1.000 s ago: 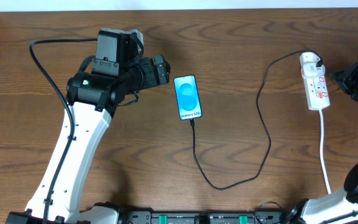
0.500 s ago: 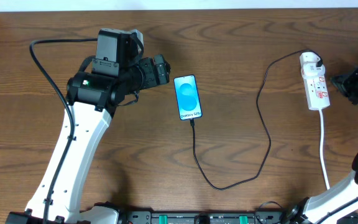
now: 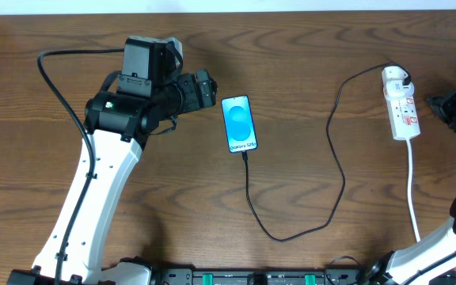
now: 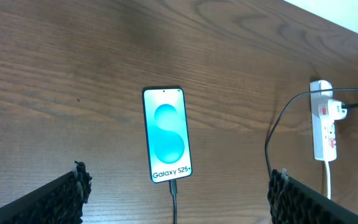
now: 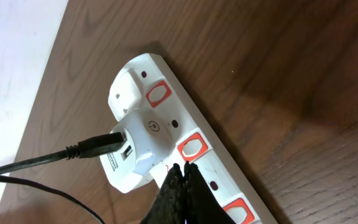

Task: Plug charger to phone and switch on socket
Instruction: 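Position the right gripper over the orange switch beside the charger plug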

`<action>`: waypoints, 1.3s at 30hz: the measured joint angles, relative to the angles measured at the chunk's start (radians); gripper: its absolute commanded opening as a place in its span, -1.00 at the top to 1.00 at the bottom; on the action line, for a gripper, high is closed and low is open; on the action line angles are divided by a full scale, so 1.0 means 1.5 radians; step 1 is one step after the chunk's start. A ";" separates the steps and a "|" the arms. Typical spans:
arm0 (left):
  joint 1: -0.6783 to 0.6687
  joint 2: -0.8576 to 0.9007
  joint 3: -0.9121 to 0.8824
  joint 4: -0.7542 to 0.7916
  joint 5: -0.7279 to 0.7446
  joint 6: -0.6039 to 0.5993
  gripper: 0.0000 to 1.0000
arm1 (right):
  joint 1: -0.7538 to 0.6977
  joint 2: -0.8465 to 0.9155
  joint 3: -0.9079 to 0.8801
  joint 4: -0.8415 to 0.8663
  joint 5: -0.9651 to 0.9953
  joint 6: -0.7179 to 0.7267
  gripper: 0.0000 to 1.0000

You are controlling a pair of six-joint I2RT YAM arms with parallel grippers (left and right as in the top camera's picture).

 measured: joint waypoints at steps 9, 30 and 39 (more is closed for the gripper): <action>0.000 0.000 0.000 0.000 0.000 0.000 -0.86 | 0.000 0.016 0.000 0.011 0.003 0.000 0.98; 0.000 0.000 0.000 0.000 0.000 0.000 -0.86 | 0.000 0.035 0.002 0.039 0.005 0.002 0.98; 0.000 0.000 0.000 0.000 0.000 0.000 -0.86 | 0.006 0.067 0.002 0.058 0.005 0.002 0.98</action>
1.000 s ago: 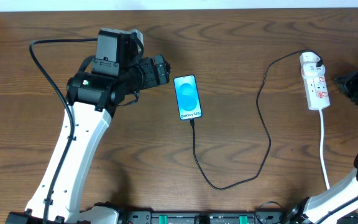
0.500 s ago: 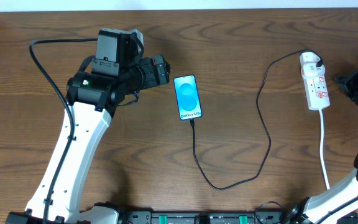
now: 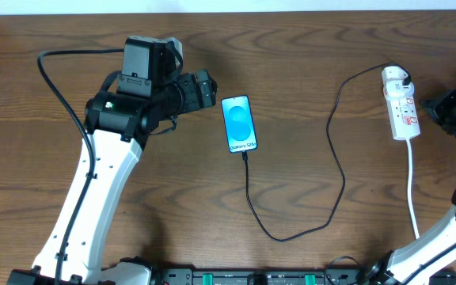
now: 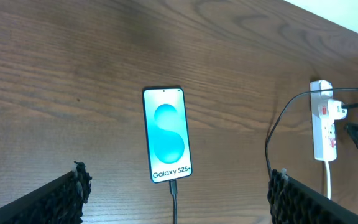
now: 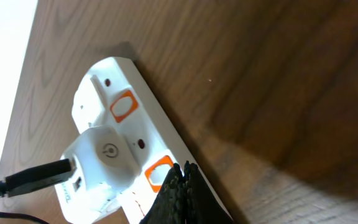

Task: Plug charger to phone and switch on socket
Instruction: 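Position the right gripper over the orange switch beside the charger plug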

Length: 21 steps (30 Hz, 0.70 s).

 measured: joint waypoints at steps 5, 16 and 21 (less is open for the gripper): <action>0.000 0.000 0.000 0.000 0.000 0.000 -0.86 | 0.005 0.000 0.000 0.007 0.000 0.000 0.98; 0.000 0.000 0.000 0.000 0.000 0.000 -0.86 | 0.020 0.014 0.000 0.023 0.000 0.000 0.98; 0.000 0.000 0.000 0.000 0.000 0.000 -0.86 | 0.026 0.024 0.000 0.031 0.000 0.000 0.98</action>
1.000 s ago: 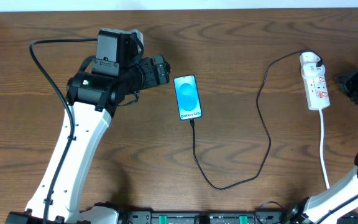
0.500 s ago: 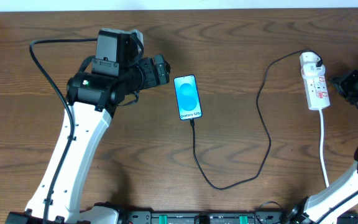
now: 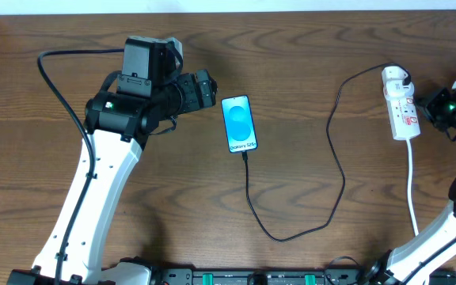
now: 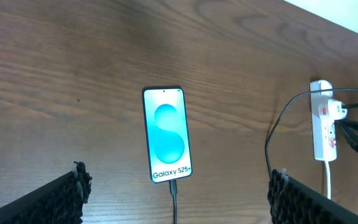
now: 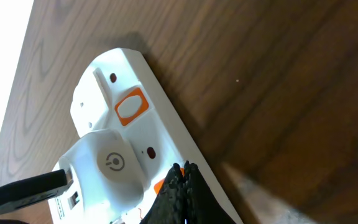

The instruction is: Plug charger to phone and switch on socket

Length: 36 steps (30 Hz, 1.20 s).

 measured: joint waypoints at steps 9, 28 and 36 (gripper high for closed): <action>0.000 0.000 0.000 0.000 0.000 0.000 -0.86 | 0.007 0.001 0.000 0.006 0.000 0.000 0.98; 0.000 0.000 0.000 0.000 0.000 0.000 -0.86 | 0.010 0.001 0.000 0.017 0.000 0.000 0.98; 0.000 0.000 0.000 0.000 0.000 0.000 -0.86 | 0.024 0.002 0.000 0.022 0.009 0.000 0.98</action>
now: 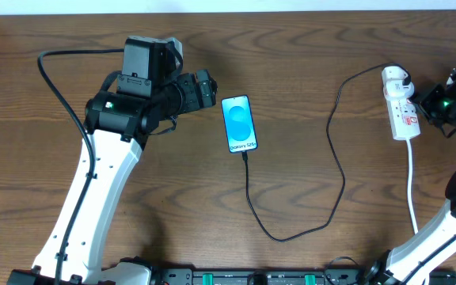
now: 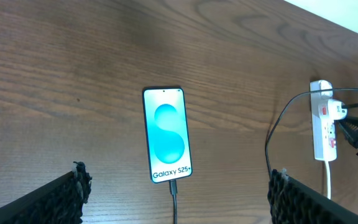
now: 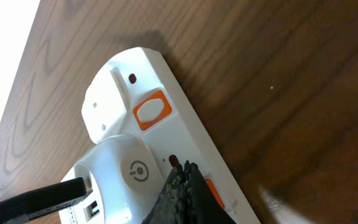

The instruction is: Plug charger to phone and switch on socket

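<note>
The phone lies face up mid-table with its screen lit, and a black cable is plugged into its lower end. That cable loops right to a white charger seated in the white power strip. My right gripper is shut, its tips resting on the strip over the second orange switch, just beside a small red dot. The first orange switch shows fully. My left gripper hangs open above the table left of the phone, holding nothing.
The strip's white lead runs toward the near edge on the right. The left arm crosses the table's left side. A pale wall edge borders the table behind the strip.
The right gripper has shifted slightly along the strip: its shut tips now cover part of the second switch, closer to the charger. Phone, cable and left arm are unchanged.
The phone lay lit with the cable in it at every moment and the left gripper stayed open beside it. The shut right gripper stood by the strip's second switch, then edged closer over the strip, and now presses at that switch.
</note>
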`<action>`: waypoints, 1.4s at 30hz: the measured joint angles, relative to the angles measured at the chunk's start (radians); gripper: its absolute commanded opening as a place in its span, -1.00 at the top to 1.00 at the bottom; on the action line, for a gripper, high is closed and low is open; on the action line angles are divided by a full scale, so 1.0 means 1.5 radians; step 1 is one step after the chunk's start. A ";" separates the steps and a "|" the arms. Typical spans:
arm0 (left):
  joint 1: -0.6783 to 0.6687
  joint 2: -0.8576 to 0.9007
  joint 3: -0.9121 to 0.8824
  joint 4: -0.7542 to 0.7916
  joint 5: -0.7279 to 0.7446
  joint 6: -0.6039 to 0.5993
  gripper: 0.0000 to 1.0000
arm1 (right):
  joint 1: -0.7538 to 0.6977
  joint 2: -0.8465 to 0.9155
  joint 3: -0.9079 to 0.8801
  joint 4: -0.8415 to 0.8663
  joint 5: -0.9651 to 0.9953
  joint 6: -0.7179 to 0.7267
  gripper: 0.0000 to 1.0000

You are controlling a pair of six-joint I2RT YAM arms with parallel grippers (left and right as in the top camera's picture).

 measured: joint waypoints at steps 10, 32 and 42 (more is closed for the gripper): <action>0.000 0.000 0.000 0.000 0.000 0.000 -0.86 | 0.002 0.000 0.003 -0.008 0.005 0.000 0.98; 0.000 0.000 0.000 0.000 0.000 0.000 -0.86 | 0.015 -0.001 0.016 -0.037 0.038 0.000 0.98; 0.000 0.000 0.000 0.000 0.000 0.000 -0.86 | 0.028 -0.005 0.025 -0.060 0.078 0.029 0.98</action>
